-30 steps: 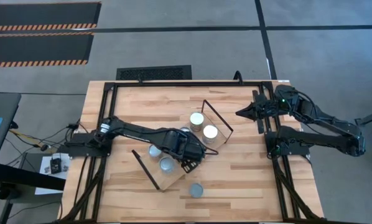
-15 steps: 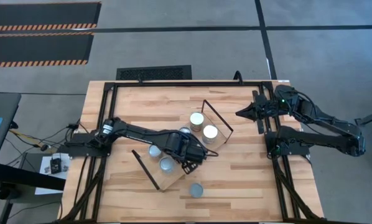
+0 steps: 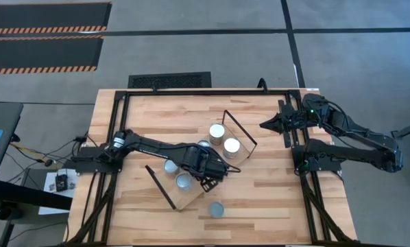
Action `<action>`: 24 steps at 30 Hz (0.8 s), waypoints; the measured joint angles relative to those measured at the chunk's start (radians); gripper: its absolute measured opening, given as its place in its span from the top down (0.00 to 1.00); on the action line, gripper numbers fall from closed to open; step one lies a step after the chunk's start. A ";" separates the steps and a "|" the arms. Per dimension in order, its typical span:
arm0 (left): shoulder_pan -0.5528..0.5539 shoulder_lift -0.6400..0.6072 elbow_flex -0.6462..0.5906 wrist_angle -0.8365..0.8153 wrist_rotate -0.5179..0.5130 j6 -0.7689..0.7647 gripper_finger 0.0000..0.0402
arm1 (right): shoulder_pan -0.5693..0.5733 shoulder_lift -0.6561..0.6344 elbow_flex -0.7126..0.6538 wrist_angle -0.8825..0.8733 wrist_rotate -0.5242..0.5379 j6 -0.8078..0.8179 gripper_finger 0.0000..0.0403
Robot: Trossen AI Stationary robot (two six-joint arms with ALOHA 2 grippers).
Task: Pick and place cans onto a shelf
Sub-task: Put the canned peas on the shelf
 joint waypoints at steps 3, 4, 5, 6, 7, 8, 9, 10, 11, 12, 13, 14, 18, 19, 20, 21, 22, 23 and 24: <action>-0.004 -0.012 -0.001 -0.003 -0.036 -0.011 0.88 | 0.000 0.000 0.000 0.000 0.000 0.000 0.98; -0.007 -0.025 -0.001 0.000 -0.062 -0.024 0.88 | 0.000 0.000 0.000 0.000 0.000 0.000 0.98; -0.012 -0.040 0.001 0.003 -0.087 -0.032 0.89 | 0.000 -0.001 0.000 0.000 0.000 0.000 0.98; -0.019 -0.058 0.007 0.013 -0.112 -0.036 0.89 | 0.000 -0.001 0.000 -0.001 0.000 0.000 0.98; -0.030 -0.078 0.008 0.037 -0.140 -0.036 0.91 | 0.000 -0.002 0.000 -0.001 0.000 0.000 0.98; -0.044 -0.094 0.009 0.065 -0.171 -0.033 0.93 | 0.000 -0.002 0.000 -0.003 0.000 0.000 0.98; -0.060 -0.108 0.009 0.099 -0.204 -0.022 0.95 | 0.000 -0.002 0.000 -0.007 0.000 0.000 0.98; -0.076 -0.119 0.009 0.135 -0.236 -0.007 0.97 | 0.000 -0.002 0.000 -0.012 0.000 0.000 0.98; -0.090 -0.128 0.009 0.165 -0.266 0.011 0.99 | 0.001 -0.001 0.000 -0.017 0.000 0.000 0.98; -0.106 -0.135 0.009 0.188 -0.293 0.034 0.99 | 0.003 -0.001 0.000 -0.019 0.000 0.000 0.98; -0.121 -0.142 0.009 0.205 -0.316 0.056 0.99 | 0.007 -0.001 0.000 -0.018 0.000 0.000 0.98; -0.133 -0.145 0.009 0.216 -0.335 0.072 0.99 | 0.014 -0.001 0.000 -0.018 0.001 0.000 0.98; -0.166 -0.146 0.002 0.222 -0.363 0.108 1.00 | 0.066 0.001 0.000 -0.016 0.017 0.007 0.98; -0.171 -0.149 -0.013 0.233 -0.364 0.121 1.00 | 0.085 0.004 0.000 -0.015 0.037 0.015 0.98; -0.177 -0.157 -0.037 0.251 -0.363 0.137 1.00 | 0.107 0.008 0.000 -0.015 0.061 0.028 0.98; -0.180 -0.166 -0.065 0.272 -0.356 0.159 1.00 | 0.130 0.010 0.000 -0.015 0.094 0.039 0.98; -0.181 -0.181 -0.100 0.305 -0.342 0.181 1.00 | 0.158 0.010 0.000 -0.017 0.132 0.046 0.98; -0.182 -0.203 -0.140 0.348 -0.324 0.201 1.00 | 0.185 0.009 0.000 -0.016 0.169 0.056 0.98; -0.182 -0.232 -0.191 0.404 -0.303 0.221 1.00 | 0.213 0.009 0.000 -0.013 0.204 0.071 0.98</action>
